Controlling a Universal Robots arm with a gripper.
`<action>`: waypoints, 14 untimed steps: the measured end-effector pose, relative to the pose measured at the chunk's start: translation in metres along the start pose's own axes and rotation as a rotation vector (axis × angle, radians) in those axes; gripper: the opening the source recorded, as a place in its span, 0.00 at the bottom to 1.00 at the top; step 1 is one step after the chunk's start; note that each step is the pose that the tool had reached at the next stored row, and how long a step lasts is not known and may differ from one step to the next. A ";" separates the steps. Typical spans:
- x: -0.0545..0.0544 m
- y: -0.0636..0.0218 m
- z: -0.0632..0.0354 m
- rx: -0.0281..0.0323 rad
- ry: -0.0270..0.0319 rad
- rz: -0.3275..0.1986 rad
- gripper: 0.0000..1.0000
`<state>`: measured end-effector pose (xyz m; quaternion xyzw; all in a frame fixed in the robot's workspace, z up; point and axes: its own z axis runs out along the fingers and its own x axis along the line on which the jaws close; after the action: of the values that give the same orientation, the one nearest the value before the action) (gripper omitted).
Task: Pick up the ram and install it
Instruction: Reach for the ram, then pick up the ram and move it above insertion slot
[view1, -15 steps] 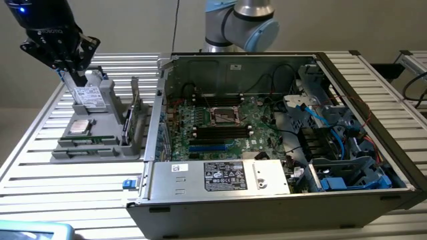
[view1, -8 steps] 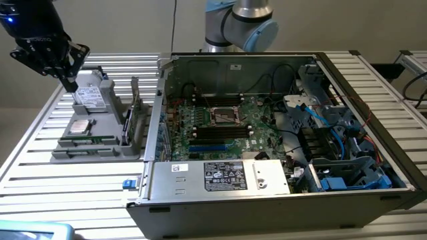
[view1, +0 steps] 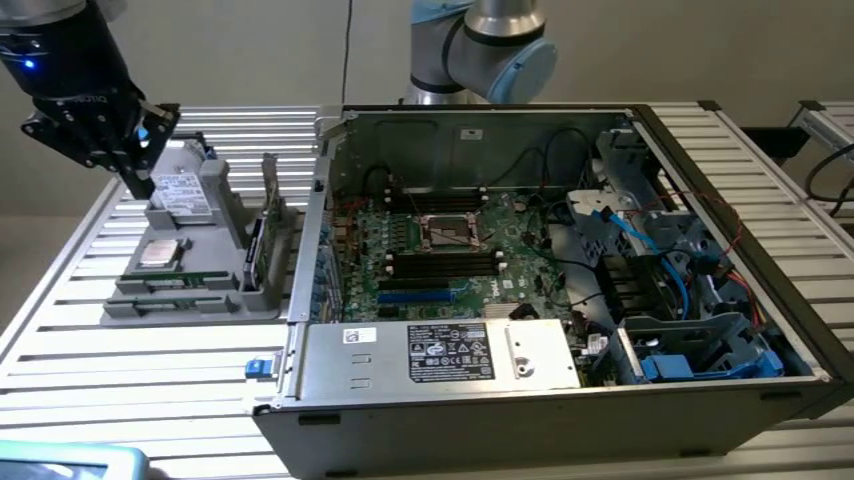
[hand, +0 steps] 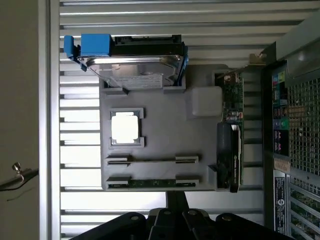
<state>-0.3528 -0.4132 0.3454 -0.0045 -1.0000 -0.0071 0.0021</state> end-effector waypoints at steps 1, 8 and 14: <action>0.000 0.0000 0.0018 -0.0005 0.0015 -0.016 0.11; 0.000 -0.0003 0.0085 -0.0023 0.0035 -0.092 0.11; 0.000 -0.0002 0.0086 -0.0025 0.0033 -0.092 0.11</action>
<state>-0.3530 -0.4133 0.3368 0.0415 -0.9991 -0.0084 0.0034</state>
